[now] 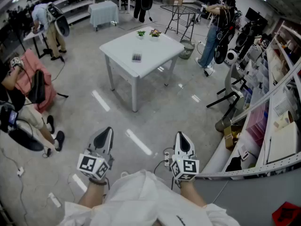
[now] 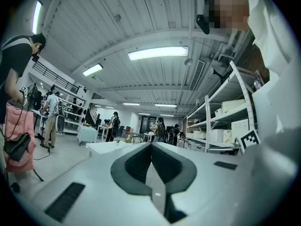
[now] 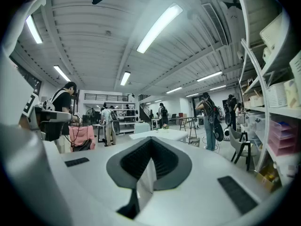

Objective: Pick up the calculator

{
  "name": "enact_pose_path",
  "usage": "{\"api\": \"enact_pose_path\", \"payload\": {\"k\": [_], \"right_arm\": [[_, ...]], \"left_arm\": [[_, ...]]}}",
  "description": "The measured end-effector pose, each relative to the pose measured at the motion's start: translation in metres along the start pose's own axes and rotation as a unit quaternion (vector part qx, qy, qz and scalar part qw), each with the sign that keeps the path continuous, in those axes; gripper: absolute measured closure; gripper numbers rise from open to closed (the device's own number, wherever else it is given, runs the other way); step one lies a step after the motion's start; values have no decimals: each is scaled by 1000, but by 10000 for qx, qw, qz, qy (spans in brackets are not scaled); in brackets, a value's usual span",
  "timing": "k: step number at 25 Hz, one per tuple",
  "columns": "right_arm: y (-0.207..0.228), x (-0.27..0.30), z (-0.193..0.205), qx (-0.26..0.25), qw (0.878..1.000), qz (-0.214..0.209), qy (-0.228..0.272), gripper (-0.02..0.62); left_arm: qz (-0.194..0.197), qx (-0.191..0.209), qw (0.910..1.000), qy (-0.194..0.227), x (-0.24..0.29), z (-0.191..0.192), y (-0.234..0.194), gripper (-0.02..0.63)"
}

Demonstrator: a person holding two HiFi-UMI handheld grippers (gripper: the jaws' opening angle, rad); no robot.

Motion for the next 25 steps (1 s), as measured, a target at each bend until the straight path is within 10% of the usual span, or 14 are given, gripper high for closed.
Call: {"api": "enact_pose_path", "payload": {"k": [18, 25], "right_arm": [[-9, -3, -5, 35, 9999, -72, 101, 578], [-16, 0, -10, 28, 9999, -54, 136, 578]], "left_arm": [[31, 49, 9999, 119, -4, -6, -2, 580], [-103, 118, 9999, -25, 3, -6, -10, 204]]}}
Point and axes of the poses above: the fingertips, and each gripper's own axes: x forward along the fingers, y to its right, z out of its underside, the point moved 3 cm from there along -x, backward along the fingers, and after that the axes turned 11 degrees about -x, right-handed, at the moved point
